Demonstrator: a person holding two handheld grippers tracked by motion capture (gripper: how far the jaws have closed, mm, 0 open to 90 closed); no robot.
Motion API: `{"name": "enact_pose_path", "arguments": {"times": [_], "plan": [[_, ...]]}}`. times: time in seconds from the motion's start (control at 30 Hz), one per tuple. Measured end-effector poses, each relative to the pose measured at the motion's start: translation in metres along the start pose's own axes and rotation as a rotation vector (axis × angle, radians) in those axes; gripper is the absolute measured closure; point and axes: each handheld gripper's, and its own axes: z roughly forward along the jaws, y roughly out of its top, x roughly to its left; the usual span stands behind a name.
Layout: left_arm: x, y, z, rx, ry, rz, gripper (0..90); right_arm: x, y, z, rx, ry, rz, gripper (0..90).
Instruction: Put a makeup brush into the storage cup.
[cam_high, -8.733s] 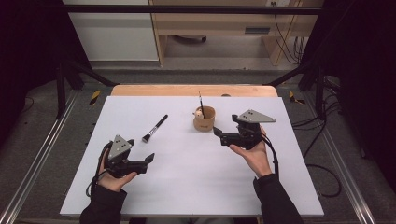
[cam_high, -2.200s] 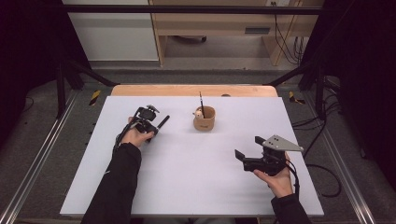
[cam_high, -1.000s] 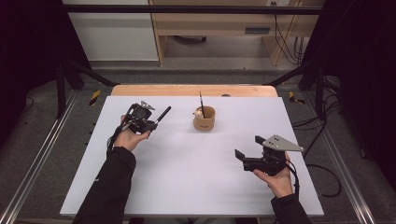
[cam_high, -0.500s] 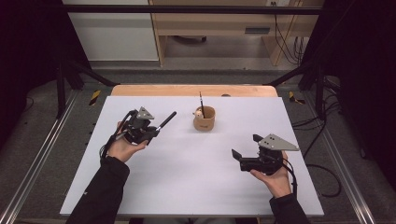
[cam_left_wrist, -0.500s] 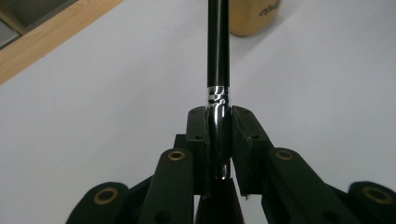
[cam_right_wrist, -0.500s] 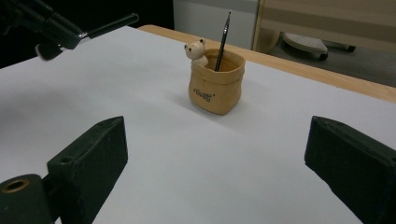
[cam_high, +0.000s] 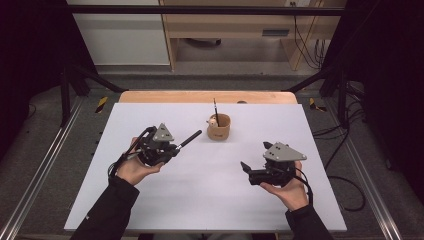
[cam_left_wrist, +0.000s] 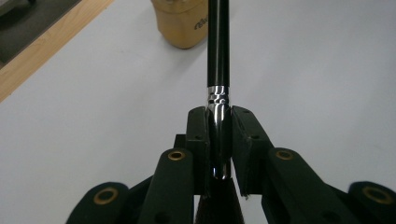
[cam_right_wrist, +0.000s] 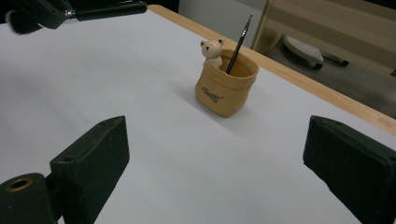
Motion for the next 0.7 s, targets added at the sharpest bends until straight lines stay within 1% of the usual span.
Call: {"name": "enact_pose_path", "arguments": {"times": [0.03,0.23,0.27,0.43,0.6,0.7], "plan": [[-0.003,0.001,0.0,-0.004,-0.011,0.009,77.5,0.001,0.001,0.0,0.003,0.005,-0.007,7.3],[-0.018,0.005,0.0,0.002,-0.036,0.057,77.4,0.01,0.007,0.004,0.025,0.013,-0.077,7.6],[-0.02,0.006,0.001,0.002,-0.047,0.064,77.4,0.011,0.008,0.005,0.029,0.015,-0.086,7.6],[-0.029,0.011,0.002,0.027,-0.071,0.102,77.4,0.019,0.011,0.009,0.061,0.017,-0.162,7.8],[-0.034,0.012,0.005,0.033,-0.093,0.119,77.4,0.024,0.014,0.01,0.066,0.028,-0.182,8.2],[-0.038,0.014,0.005,0.053,-0.104,0.141,77.4,0.026,0.015,0.012,0.075,0.031,-0.208,8.2]]}}
